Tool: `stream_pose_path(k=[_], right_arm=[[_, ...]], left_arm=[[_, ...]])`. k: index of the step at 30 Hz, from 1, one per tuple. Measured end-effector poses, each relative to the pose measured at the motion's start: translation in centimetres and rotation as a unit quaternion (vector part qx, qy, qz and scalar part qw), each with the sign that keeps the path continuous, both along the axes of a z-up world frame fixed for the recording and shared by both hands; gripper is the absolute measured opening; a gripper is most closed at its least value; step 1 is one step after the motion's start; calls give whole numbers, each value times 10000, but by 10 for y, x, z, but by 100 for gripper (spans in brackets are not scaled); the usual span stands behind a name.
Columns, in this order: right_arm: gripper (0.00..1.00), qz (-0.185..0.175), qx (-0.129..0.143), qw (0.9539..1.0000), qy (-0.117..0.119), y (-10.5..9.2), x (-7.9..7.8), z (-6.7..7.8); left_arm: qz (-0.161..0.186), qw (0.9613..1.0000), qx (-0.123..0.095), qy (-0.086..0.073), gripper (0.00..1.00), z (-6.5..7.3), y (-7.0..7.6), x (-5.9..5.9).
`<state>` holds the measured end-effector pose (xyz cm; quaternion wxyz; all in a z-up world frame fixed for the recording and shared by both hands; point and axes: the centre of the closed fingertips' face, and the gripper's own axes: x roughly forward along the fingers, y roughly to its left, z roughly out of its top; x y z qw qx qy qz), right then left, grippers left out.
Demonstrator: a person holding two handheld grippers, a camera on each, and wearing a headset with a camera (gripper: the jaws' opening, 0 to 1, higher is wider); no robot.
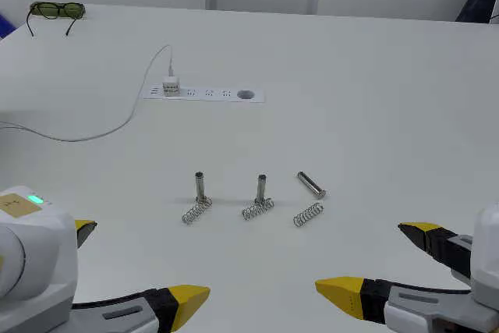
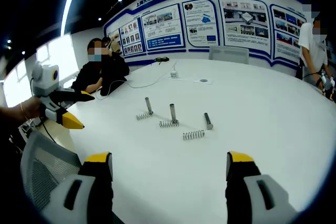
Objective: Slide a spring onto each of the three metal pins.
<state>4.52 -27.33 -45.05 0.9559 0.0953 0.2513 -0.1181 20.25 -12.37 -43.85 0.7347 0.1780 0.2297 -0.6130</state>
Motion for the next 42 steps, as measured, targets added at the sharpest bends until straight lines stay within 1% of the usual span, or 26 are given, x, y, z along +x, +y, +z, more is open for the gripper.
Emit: stream_pose_path(k=[7, 13, 20, 29, 42], right_arm=[[90, -4, 23, 10000, -1, 0, -1, -1], [90, 26, 39, 10000, -66, 3, 0, 1], [90, 70, -11, 10000, -30, 4, 1, 0], [90, 58, -3, 10000, -10, 3, 0, 0], [88, 26, -3, 10000, 66, -7, 5, 1]], left_arm=[[-22, 10000, -2, -23, 93, 1, -1, 0], [-39, 10000, 13, -10, 92, 0, -1, -1], [-42, 10000, 23, -21, 92, 0, -1, -2], [-9, 10000, -1, -13, 92, 1, -1, -1], [17, 10000, -5, 21, 91, -2, -2, -2]])
